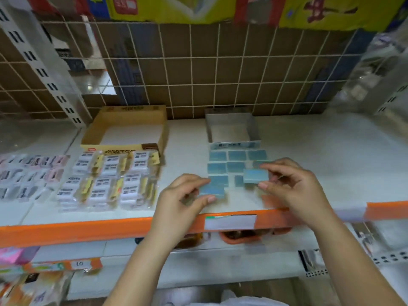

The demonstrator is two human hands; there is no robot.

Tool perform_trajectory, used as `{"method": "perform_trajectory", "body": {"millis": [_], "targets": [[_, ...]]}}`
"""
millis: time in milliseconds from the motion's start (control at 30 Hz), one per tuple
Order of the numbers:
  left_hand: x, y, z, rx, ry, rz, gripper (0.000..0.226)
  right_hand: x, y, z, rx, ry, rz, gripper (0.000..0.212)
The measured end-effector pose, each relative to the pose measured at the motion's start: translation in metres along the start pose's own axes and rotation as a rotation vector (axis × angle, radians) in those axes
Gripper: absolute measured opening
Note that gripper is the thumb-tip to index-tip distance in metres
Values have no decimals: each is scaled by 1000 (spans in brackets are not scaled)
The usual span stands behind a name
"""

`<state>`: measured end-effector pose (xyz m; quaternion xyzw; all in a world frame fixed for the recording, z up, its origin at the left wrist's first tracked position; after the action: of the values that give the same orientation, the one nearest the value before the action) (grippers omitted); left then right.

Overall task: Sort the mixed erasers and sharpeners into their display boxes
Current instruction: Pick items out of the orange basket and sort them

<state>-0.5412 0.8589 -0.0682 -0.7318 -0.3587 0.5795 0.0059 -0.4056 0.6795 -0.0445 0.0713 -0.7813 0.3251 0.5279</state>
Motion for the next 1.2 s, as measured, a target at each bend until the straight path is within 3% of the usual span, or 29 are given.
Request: {"method": "perform_trajectory", "body": {"millis": [133,367,933,1100,1200], "targets": [[10,31,6,-49,-82,-150,40,-38,-26,-9,50,14,81,37],[12,38,0,-24,-152,-381,32,-67,-30,-19,174,48,191,36],[9,37,1,26,-259,-252,26,-65,-27,-15,192,52,427,45],[3,26,4,-37,-226,-139,22,-41,-20,-16,128,-53,405,31],[-7,5,8,-75,-147,-234,24,-8,7,-20,170,-189,376,26]]}}
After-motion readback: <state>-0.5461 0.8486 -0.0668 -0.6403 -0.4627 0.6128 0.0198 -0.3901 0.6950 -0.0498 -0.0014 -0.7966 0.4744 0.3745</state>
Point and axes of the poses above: each hand's wrist, its own z-axis away from the middle knuckle, its own y-axis out of the palm, x = y × z, the point moved 2 cm from there along -z, towards the middle knuckle, and after that the axes turned 1 degree about x, right-handed, at the moved point
